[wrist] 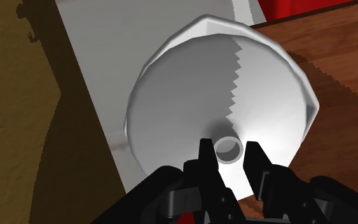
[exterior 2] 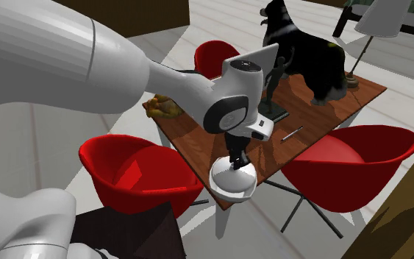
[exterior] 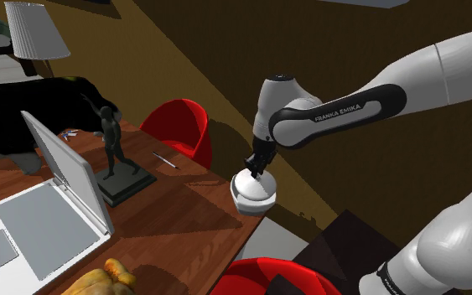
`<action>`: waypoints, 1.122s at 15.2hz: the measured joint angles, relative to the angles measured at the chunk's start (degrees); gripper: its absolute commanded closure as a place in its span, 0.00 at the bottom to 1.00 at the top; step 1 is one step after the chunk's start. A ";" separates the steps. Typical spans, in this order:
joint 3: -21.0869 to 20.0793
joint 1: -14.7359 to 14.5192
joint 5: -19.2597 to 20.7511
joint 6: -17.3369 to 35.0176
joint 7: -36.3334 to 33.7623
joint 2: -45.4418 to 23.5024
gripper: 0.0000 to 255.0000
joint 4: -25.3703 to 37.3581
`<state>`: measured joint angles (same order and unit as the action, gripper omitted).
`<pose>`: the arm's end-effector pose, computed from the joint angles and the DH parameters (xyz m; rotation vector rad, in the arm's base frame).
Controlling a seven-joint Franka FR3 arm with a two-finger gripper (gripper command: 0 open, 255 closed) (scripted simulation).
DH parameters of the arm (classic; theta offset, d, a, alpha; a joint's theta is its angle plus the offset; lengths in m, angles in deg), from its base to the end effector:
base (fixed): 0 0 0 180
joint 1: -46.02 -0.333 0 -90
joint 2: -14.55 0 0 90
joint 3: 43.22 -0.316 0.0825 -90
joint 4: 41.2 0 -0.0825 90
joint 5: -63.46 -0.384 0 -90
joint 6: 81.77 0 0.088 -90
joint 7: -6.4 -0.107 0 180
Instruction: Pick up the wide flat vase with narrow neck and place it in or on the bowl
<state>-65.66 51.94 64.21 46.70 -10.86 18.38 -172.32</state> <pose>0.4861 0.1446 0.3791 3.1115 -0.0085 0.0392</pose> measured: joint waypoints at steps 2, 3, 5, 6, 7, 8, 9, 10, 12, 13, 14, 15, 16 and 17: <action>0.00 0.00 0.00 0.00 0.00 0.01 0.00 0.01; 0.00 0.00 0.00 0.01 0.00 0.01 0.00 0.01; 0.00 0.00 0.00 0.01 0.01 0.01 0.00 0.01; 0.00 0.00 0.00 0.01 0.01 0.01 0.00 0.01; -0.01 -0.04 -0.16 -0.64 0.05 0.33 0.00 0.36; -0.05 -0.12 -0.42 -2.21 0.10 0.88 0.00 1.48; 0.05 -0.14 -0.93 -4.07 0.50 2.01 0.00 2.32; 0.12 -0.16 -1.23 -5.66 0.74 2.71 0.00 3.25; 0.26 -0.16 -1.60 -6.82 1.11 3.57 0.00 3.59; 0.29 -0.15 -1.62 -7.08 1.17 3.62 0.00 3.78; 0.32 -0.14 -1.65 -7.20 1.22 3.69 0.00 3.83; 0.32 -0.13 -1.66 -7.27 1.23 3.71 0.00 3.87; 0.33 -0.13 -1.67 -7.30 1.24 3.73 0.00 3.88; 0.33 -0.13 -1.68 -7.32 1.25 3.74 0.00 3.88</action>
